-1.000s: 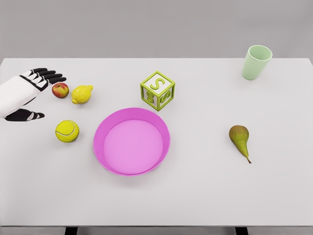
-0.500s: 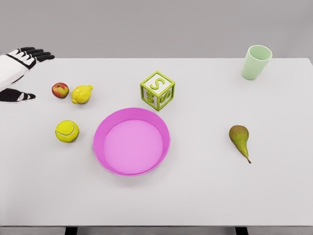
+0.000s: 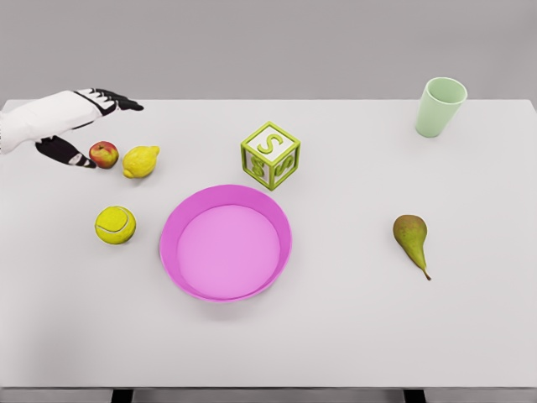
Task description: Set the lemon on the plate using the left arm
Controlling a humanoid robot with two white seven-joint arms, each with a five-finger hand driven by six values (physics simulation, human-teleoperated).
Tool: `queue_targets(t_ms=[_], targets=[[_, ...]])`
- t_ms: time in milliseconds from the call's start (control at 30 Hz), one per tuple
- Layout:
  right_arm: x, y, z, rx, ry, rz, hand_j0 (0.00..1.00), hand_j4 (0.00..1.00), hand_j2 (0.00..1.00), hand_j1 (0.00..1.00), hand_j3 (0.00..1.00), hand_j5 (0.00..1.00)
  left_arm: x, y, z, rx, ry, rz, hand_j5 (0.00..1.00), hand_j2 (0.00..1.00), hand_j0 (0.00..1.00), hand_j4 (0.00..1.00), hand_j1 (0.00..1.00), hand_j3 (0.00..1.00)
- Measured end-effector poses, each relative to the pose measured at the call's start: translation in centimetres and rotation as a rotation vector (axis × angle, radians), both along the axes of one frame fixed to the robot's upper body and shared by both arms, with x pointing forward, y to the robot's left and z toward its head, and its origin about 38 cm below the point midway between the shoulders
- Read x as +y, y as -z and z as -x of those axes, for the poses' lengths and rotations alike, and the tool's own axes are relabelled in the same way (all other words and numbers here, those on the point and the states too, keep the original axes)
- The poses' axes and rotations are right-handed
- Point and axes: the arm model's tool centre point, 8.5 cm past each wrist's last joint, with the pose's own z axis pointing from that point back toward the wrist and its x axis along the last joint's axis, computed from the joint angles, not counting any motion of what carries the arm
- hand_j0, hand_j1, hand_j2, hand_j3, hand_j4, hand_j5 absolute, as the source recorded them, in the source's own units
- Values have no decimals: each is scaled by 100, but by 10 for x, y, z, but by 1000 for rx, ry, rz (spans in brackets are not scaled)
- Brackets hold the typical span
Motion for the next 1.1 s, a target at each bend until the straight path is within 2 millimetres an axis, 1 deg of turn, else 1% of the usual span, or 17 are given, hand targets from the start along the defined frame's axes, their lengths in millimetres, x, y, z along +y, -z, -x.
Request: queue_targets(t_ms=[33, 67, 133, 167, 233, 467, 767, 867, 933, 1100], targets=[[0, 0, 0, 0, 0, 0, 100, 100, 100, 100, 100, 100, -2, 2, -4, 9, 0, 5, 100, 100, 100, 100, 100, 100], [0, 0, 0, 0, 0, 0, 100, 100, 100, 100, 100, 100, -5, -2, -10, 6, 0, 8, 100, 100, 100, 100, 100, 100], [0, 0, 0, 0, 0, 0, 100, 100, 100, 100, 100, 100, -9, 3, -18, 29, 1, 5, 100, 100, 100, 100, 100, 100], [0, 0, 0, 0, 0, 0, 100, 100, 100, 100, 100, 100, -11, 11, -19, 52, 1, 4, 100, 100, 100, 100, 100, 100], [0, 0, 0, 0, 0, 0, 100, 100, 100, 100, 100, 100, -14, 23, -21, 81, 1, 4, 100, 100, 100, 100, 100, 100], [0, 0, 0, 0, 0, 0, 100, 100, 100, 100, 100, 100, -21, 47, -24, 143, 3, -5, 100, 100, 100, 100, 100, 100], [0, 0, 0, 0, 0, 0, 100, 100, 100, 100, 100, 100, -30, 62, -29, 171, -1, -18, 100, 100, 100, 100, 100, 100], [0, 0, 0, 0, 0, 0, 100, 100, 100, 100, 100, 100, -30, 66, -30, 181, -9, -22, 100, 100, 100, 100, 100, 100], [0, 0, 0, 0, 0, 0, 100, 100, 100, 100, 100, 100, -29, 64, -34, 179, -16, -22, 100, 100, 100, 100, 100, 100], [0, 0, 0, 0, 0, 0, 100, 100, 100, 100, 100, 100, -32, 71, -38, 192, -25, -26, 100, 100, 100, 100, 100, 100]])
